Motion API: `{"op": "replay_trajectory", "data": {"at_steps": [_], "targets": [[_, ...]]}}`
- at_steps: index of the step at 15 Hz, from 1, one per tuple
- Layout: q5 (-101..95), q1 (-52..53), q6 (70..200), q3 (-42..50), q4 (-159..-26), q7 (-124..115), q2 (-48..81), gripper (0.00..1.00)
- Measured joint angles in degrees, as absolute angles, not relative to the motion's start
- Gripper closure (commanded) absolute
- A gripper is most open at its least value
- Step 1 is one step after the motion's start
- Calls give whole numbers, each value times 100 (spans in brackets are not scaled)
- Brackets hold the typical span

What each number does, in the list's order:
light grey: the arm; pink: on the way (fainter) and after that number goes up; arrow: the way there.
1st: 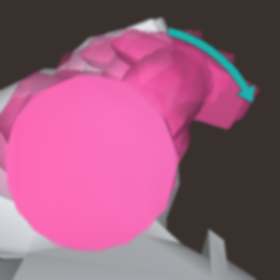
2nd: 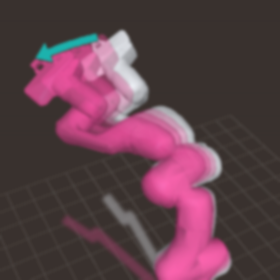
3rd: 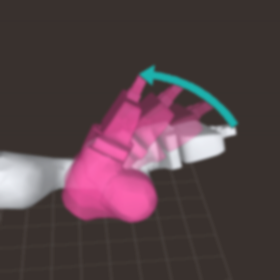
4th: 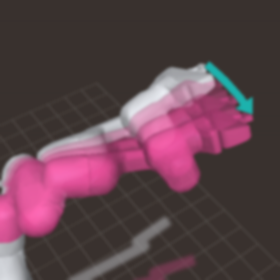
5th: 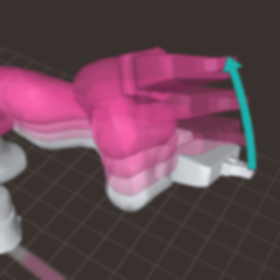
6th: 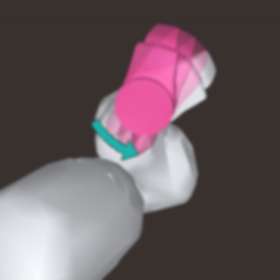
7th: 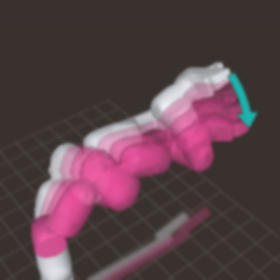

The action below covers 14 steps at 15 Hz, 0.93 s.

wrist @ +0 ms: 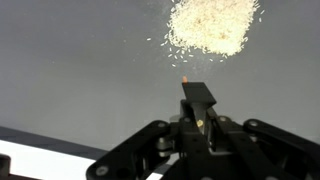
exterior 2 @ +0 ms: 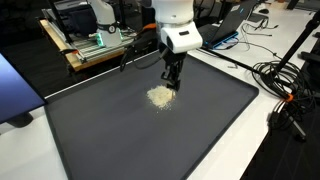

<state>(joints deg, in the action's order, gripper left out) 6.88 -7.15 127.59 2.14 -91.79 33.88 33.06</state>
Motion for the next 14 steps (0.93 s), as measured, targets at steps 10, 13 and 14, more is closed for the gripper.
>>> {"op": "replay_trajectory", "data": {"at_steps": [10, 13, 14], "targets": [[683, -659, 15458, -121, -12270, 2302, 1645, 97], [692, -623, 16279, -192, -13286, 2104, 1112, 97], [694, -623, 16633, -229, -13632, 2100, 944, 97]]}}
